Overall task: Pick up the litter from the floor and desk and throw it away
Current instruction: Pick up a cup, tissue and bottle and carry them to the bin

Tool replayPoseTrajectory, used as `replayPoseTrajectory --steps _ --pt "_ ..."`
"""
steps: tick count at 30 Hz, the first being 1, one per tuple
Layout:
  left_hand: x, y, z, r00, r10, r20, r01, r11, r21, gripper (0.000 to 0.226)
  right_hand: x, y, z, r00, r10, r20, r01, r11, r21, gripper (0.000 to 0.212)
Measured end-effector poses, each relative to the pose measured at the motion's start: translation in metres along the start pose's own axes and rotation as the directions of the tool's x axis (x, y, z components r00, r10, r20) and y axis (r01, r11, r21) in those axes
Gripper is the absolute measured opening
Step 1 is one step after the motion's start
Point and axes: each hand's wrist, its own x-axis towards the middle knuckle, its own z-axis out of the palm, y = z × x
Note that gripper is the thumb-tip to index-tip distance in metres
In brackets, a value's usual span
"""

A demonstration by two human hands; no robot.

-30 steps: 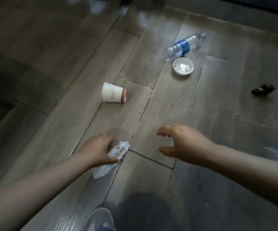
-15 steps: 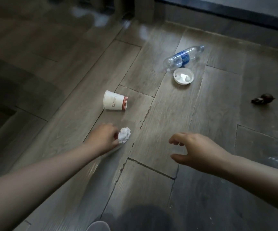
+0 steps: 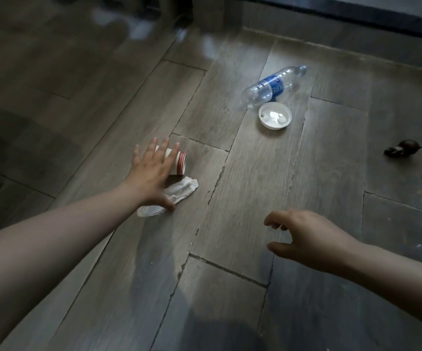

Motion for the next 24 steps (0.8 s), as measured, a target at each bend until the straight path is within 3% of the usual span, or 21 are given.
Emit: replayPoseTrajectory --steps 3,7,11,18,21,24 --pt "0.011 0.004 -0.001 1.0 0.002 0.02 -0.003 1.0 0.026 0.131 0.004 0.001 0.0 1.0 0.008 0.004 -0.008 1.0 0.006 0.048" --pt "0.018 0.014 -0.006 1.0 -0.002 0.003 0.001 0.998 0.065 0.087 0.008 0.003 0.002 1.0 0.011 0.014 -0.011 1.0 0.017 0.048" --pt "0.01 0.019 -0.006 1.0 0.005 -0.003 -0.005 1.0 0.002 0.061 0.006 0.012 0.004 0.999 0.048 0.012 -0.049 0.998 0.035 0.047" --pt "-0.008 0.06 -0.03 0.999 -0.007 0.049 0.026 0.909 -0.416 0.05 -0.02 0.045 0.007 0.976 0.215 0.021 -0.216 0.973 0.087 0.047" --pt "-0.01 0.091 -0.05 0.994 0.067 0.08 -0.016 0.856 -0.516 0.044 -0.034 0.065 0.008 0.943 0.329 -0.037 -0.324 0.94 0.11 0.048" --pt "-0.007 0.128 -0.066 0.983 0.161 0.085 -0.092 0.841 -0.533 0.048 -0.052 0.09 0.009 0.863 0.491 -0.12 -0.465 0.864 0.195 0.05"
